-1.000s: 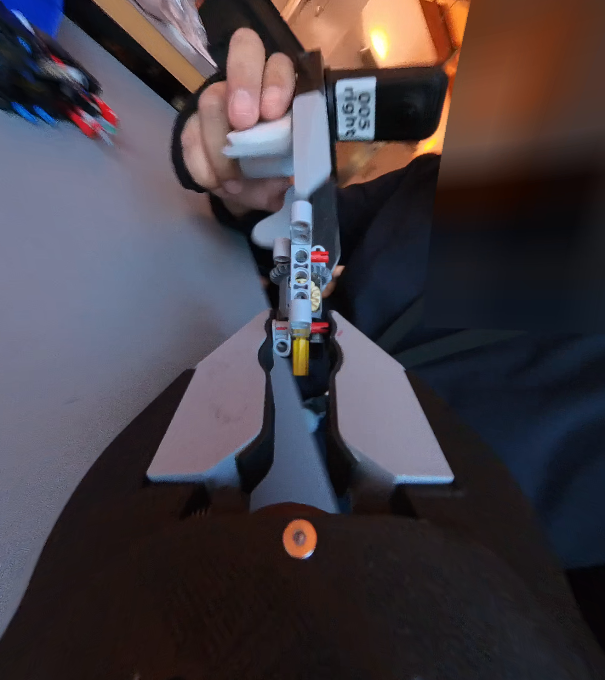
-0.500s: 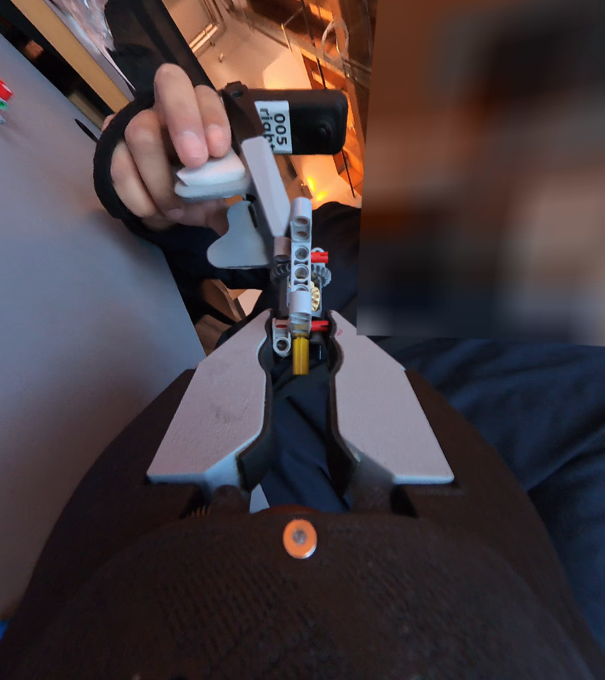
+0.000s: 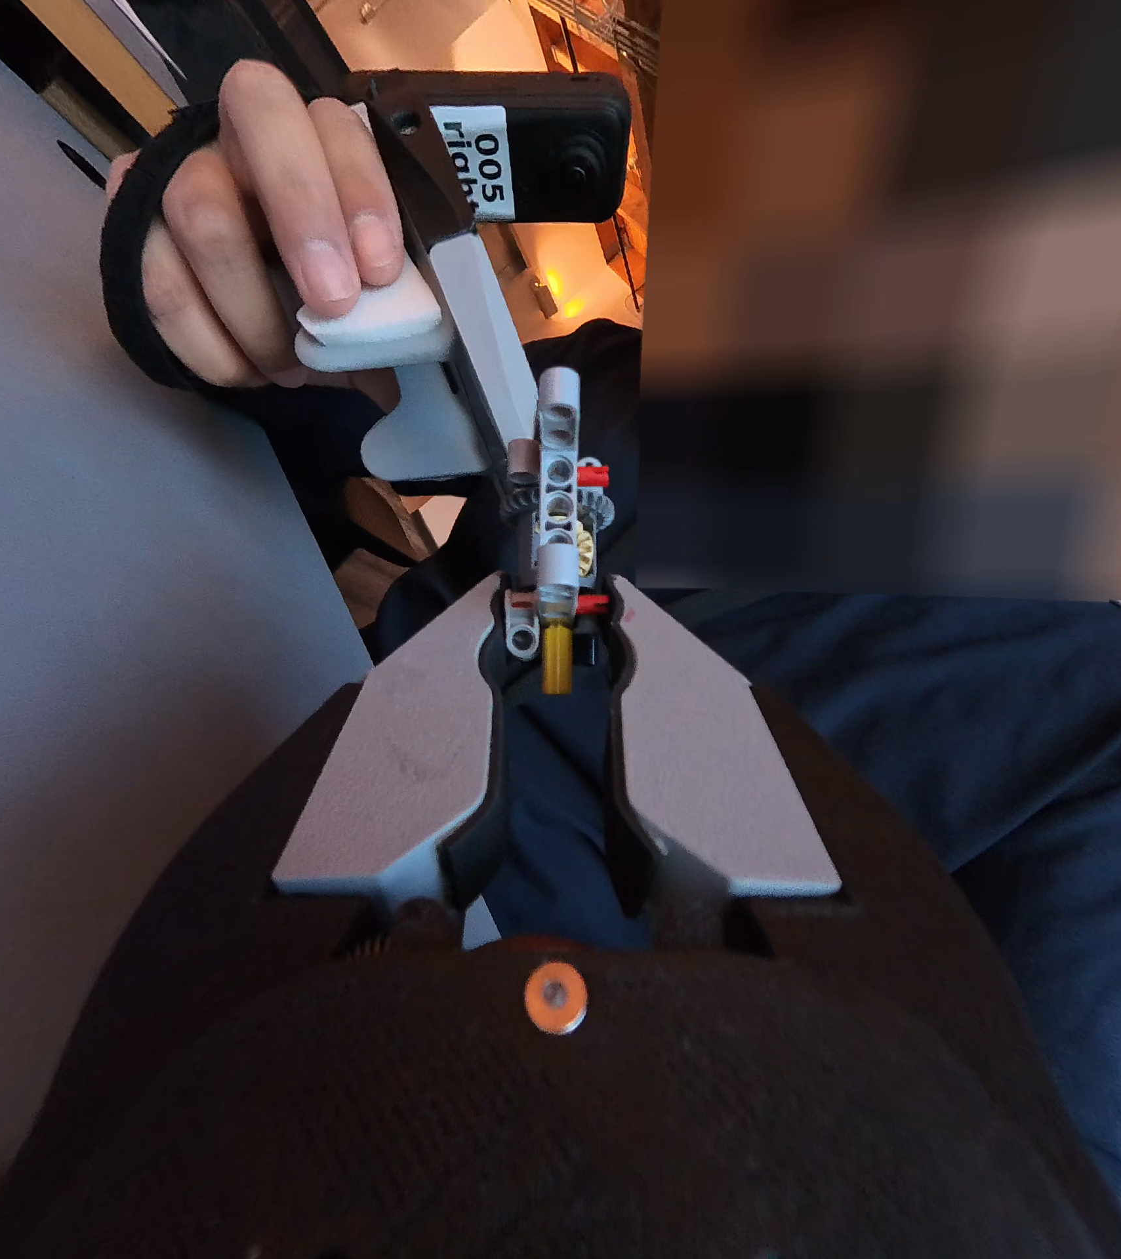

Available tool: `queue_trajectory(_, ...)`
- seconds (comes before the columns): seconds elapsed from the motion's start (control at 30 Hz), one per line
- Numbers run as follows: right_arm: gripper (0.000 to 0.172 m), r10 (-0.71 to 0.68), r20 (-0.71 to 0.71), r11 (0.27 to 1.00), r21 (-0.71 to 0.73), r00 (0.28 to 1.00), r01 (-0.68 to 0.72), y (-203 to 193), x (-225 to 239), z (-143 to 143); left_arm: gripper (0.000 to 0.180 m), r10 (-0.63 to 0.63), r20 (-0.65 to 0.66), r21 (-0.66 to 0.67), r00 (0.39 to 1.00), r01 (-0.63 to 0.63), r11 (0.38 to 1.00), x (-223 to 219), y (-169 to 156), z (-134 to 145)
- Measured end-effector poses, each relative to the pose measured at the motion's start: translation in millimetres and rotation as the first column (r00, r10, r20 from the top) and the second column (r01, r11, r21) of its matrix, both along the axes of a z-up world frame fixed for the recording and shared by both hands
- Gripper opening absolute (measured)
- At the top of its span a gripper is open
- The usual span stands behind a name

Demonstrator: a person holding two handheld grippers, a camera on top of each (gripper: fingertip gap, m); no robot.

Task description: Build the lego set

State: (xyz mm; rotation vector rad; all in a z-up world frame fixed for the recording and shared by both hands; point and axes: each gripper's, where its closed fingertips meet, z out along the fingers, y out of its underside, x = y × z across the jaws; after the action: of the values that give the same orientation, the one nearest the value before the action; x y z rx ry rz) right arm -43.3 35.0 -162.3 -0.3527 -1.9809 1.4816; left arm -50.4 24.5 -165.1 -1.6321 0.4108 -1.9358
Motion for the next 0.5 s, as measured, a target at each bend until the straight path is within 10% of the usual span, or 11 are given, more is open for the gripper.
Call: queue_trajectory(0.5, 0.042, -0.035, 0.029, 0.999, -0.012, 0.999, 0.036, -3.8, -5.7, -0.7, 0.023, 0.045, -0.033, 0.059, 0.998, -0.043, 0.997, -4.9, -1.9, -0.1)
